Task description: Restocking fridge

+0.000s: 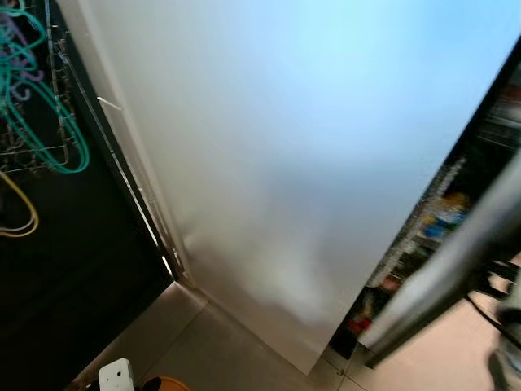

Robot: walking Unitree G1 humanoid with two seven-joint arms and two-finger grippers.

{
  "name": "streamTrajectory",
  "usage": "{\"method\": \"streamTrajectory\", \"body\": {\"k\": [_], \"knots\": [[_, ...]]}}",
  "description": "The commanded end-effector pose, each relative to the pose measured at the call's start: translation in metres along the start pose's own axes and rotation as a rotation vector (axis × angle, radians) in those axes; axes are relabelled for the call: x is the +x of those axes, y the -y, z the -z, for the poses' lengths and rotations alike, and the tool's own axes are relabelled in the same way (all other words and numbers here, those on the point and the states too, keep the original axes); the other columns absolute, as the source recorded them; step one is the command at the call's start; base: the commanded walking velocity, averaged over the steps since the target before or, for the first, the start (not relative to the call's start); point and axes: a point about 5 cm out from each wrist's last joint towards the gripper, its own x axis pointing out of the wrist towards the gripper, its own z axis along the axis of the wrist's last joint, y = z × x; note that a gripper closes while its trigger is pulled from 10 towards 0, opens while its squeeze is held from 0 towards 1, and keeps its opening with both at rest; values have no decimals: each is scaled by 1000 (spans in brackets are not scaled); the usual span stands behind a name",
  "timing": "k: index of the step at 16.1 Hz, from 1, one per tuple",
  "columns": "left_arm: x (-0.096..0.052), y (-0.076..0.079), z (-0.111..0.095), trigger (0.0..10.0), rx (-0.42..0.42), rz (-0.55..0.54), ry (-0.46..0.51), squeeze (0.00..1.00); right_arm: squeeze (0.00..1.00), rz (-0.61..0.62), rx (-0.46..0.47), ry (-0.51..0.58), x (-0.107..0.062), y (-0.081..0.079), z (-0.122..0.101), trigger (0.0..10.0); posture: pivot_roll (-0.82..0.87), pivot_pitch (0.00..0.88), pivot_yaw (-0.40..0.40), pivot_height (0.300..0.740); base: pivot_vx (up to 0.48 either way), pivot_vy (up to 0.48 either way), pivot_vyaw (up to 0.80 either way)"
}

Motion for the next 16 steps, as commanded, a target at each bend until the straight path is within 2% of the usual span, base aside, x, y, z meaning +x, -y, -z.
{"method": "streamTrajectory", "body": {"k": [1,3,5,8,10,14,15,16], "knots": [[-6,-3,23,10000,17,-6,-85,0,0,113,-29,-113,-8,25,22,10000,-42,83,0,740,0,0,0],[-6,-3,23,10000,25,-2,-86,0,0,134,-32,-141,-12,32,29,10000,-42,83,-1,740,0,0,0],[-6,-3,22,10000,36,-4,-87,0,0,112,-49,-185,-18,29,41,10000,-41,80,-2,740,0,0,0],[-5,-2,21,10000,42,-5,-88,0,0,120,-56,-295,-33,31,67,10000,-36,75,-3,740,0,0,0],[-5,-3,21,10000,41,-11,-92,0,0,83,-60,-394,-44,27,86,10000,-33,69,-2,740,0,0,0],[-6,-7,24,10000,50,-17,-109,0,0,-91,-61,-630,-73,3,125,10000,-47,61,5,740,0,0,0],[-7,-7,25,10000,62,-18,-118,0,0,-157,-66,-698,-83,-6,134,10000,-44,58,6,740,0,0,0],[-7,-8,25,10000,68,-19,-124,0,0,-288,-88,-785,-98,-21,144,10000,-39,49,4,740,0,0,0]]}}
